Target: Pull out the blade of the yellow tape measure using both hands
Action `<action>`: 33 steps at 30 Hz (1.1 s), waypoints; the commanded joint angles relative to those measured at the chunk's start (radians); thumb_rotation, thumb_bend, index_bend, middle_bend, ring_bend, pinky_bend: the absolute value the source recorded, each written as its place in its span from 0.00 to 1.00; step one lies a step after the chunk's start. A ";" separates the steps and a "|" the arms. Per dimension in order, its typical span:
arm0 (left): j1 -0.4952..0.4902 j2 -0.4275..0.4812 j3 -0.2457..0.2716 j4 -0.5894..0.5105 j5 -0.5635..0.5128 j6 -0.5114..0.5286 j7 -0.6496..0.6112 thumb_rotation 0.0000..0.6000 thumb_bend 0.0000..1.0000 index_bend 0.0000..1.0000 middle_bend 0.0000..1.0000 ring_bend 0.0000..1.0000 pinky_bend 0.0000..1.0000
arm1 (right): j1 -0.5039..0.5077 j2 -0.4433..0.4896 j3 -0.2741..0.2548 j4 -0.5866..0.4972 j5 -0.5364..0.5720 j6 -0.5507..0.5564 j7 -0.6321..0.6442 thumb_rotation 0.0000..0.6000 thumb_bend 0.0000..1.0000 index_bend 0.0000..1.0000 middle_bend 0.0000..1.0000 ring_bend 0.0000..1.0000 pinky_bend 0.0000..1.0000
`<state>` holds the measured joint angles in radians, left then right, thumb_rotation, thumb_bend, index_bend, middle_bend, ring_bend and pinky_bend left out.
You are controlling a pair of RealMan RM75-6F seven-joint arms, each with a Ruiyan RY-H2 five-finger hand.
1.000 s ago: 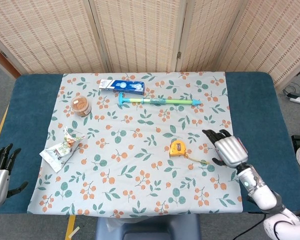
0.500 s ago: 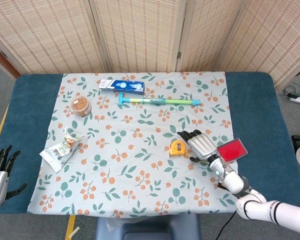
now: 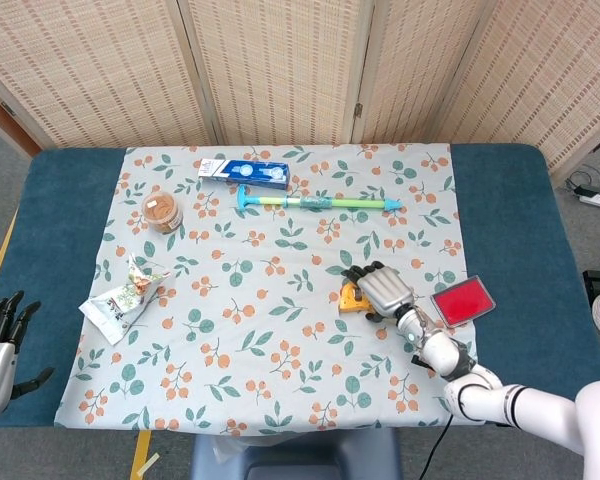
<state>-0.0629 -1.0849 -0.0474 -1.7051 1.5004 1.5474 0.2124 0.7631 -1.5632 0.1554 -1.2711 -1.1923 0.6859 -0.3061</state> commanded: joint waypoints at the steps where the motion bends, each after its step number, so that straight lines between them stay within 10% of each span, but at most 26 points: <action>1: 0.000 0.000 -0.001 0.001 -0.001 -0.001 0.000 1.00 0.17 0.17 0.07 0.06 0.00 | 0.014 -0.019 -0.001 0.025 0.006 -0.007 0.013 1.00 0.27 0.17 0.20 0.24 0.18; 21: -0.017 -0.014 -0.010 0.016 -0.001 -0.021 0.013 1.00 0.17 0.16 0.07 0.06 0.00 | 0.030 -0.045 -0.012 0.068 0.006 0.019 0.080 1.00 0.40 0.39 0.38 0.36 0.26; 33: -0.202 -0.090 -0.113 0.016 0.039 -0.151 -0.100 1.00 0.17 0.19 0.10 0.09 0.00 | -0.045 0.035 0.037 -0.049 -0.029 0.146 0.307 1.00 0.48 0.50 0.47 0.42 0.29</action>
<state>-0.2301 -1.1522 -0.1359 -1.6860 1.5341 1.4279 0.1335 0.7385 -1.5530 0.1732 -1.2807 -1.2113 0.8047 -0.0576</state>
